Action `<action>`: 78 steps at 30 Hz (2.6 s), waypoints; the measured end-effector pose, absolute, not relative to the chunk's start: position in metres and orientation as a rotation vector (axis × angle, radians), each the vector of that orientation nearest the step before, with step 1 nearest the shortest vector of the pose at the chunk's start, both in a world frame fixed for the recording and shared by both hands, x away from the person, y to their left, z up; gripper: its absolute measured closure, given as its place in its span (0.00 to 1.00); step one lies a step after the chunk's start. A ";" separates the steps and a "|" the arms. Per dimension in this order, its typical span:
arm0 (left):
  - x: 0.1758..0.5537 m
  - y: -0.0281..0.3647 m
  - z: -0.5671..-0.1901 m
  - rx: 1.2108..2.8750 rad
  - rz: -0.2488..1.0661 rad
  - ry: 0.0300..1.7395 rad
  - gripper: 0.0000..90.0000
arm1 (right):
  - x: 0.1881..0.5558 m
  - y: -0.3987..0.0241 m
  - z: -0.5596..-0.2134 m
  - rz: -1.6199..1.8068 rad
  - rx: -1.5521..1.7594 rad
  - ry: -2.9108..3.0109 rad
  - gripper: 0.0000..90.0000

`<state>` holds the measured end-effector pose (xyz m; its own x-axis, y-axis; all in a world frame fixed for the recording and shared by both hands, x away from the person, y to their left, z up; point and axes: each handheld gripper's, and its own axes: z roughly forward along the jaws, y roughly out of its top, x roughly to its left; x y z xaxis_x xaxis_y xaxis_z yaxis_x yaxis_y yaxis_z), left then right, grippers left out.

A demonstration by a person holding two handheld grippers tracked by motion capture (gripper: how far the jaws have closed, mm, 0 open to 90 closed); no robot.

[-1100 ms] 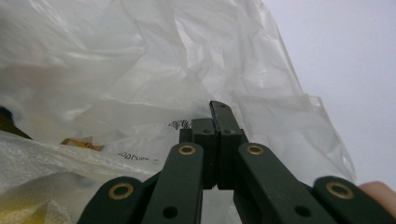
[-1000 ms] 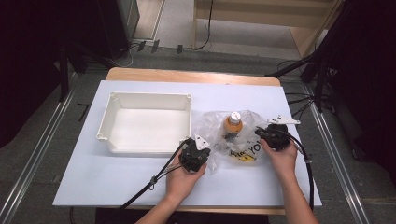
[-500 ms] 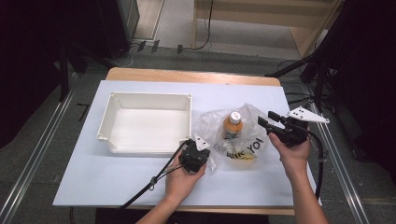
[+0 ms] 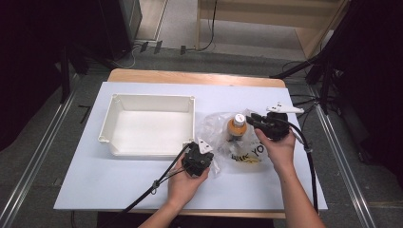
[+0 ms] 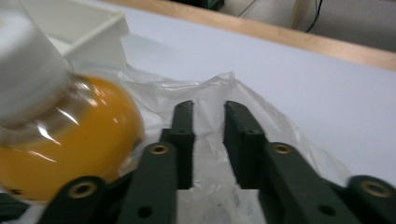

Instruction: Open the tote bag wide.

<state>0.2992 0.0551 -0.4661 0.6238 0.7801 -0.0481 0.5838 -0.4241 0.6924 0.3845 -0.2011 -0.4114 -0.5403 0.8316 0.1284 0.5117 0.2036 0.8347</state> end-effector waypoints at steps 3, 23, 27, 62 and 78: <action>0.299 0.056 -0.466 2.161 0.365 1.060 1.00 | 0.390 -0.197 -0.425 1.193 1.288 2.165 0.99; 0.298 0.061 -0.468 2.167 0.348 1.085 1.00 | 0.409 -0.212 -0.477 0.997 1.517 2.191 1.00; 0.298 0.061 -0.468 2.163 0.347 1.088 1.00 | 0.409 -0.211 -0.476 0.979 1.504 2.198 1.00; 0.292 0.067 -0.460 2.127 0.365 1.050 0.96 | 0.348 -0.219 -0.480 1.011 1.500 2.177 1.00; 0.309 0.073 -0.398 1.840 0.494 1.084 0.48 | 0.345 -0.220 -0.481 1.056 1.481 2.169 1.00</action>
<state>0.3092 0.0729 -0.3976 0.5326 0.8401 -0.1029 0.4739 -0.1952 0.8587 0.3448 -0.2204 -0.4808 -0.4179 0.8966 0.1466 0.6683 0.1941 0.7181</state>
